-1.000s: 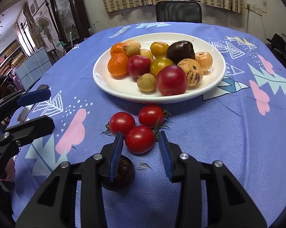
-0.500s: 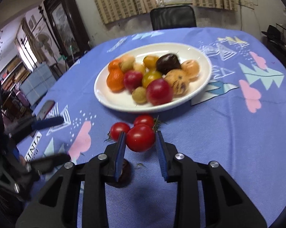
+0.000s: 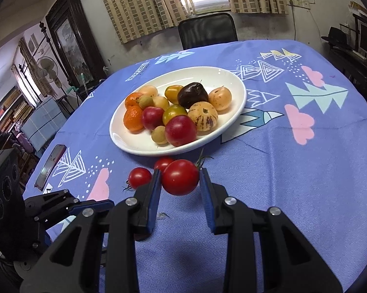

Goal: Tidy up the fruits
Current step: 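Grasp a red cherry tomato with the right tool while the left tool grasps the dark brown fruit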

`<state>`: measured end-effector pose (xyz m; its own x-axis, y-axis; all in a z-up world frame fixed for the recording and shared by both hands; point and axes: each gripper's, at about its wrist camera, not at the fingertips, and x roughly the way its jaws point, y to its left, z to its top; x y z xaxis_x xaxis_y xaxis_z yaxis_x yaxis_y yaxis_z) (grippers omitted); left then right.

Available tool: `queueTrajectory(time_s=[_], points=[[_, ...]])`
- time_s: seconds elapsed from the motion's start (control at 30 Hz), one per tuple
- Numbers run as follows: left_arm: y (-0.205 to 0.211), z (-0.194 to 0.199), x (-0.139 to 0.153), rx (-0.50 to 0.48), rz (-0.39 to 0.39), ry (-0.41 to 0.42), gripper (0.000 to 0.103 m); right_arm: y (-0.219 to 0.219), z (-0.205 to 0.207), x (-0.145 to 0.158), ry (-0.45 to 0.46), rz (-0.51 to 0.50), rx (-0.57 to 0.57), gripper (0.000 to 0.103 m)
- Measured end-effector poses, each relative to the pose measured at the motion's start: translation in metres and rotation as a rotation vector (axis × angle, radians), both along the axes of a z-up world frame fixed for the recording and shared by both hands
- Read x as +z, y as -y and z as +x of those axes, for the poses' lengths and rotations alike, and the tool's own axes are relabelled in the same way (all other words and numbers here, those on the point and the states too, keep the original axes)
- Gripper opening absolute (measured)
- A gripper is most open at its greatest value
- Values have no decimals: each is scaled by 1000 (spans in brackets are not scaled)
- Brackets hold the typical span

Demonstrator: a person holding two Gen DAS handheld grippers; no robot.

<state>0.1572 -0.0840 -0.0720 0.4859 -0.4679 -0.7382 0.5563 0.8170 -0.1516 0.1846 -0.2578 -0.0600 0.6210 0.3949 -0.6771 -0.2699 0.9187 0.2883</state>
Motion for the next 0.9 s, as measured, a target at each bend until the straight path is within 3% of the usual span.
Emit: queueTrajectory(time_s=[0.3,0.9], points=[[14,5,-8,-2,38,-15,61,0,-2,1,0,2,1,32],[12,10,-15,31,62,-27,46,-1,-1,-2,-8,-9,-5,32]])
